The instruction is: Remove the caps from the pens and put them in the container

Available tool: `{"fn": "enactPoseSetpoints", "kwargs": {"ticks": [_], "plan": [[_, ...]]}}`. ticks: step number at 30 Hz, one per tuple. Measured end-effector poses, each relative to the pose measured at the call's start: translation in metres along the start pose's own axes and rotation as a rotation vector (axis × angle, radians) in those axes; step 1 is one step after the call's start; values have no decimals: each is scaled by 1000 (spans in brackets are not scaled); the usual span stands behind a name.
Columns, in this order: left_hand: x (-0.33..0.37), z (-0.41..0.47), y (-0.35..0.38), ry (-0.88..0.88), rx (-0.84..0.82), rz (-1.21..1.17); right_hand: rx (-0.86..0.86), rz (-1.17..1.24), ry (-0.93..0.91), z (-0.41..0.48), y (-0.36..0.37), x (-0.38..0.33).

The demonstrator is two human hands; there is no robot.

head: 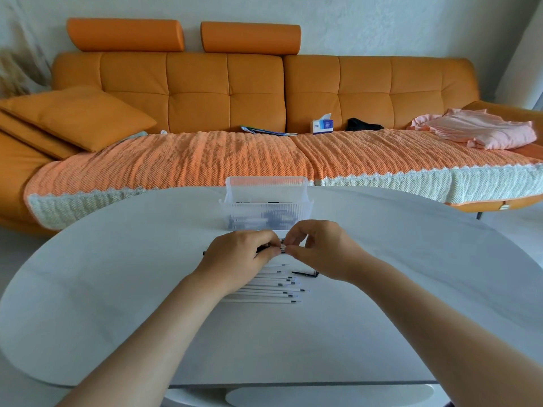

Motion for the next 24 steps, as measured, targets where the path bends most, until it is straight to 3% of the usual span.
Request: {"fn": "enactPoseSetpoints", "kwargs": {"ticks": [8,14,24], "plan": [[9,0,1,3,13,19,-46,-164,-14,-5,0,-4],[12,4,5,26,54,-6,-53,-134,21,-6,1,-1],[32,4,-1,229,273,222,-126,420,187,-1,6,10]]}}
Point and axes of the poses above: each hand's wrist, its own z-axis towards the middle knuckle, its own y-axis out of the palm, x = y × z, the point moved 6 cm from there along z, towards the middle knuckle, and after that the axes turned 9 degrees about -x, right-handed, at the moved point
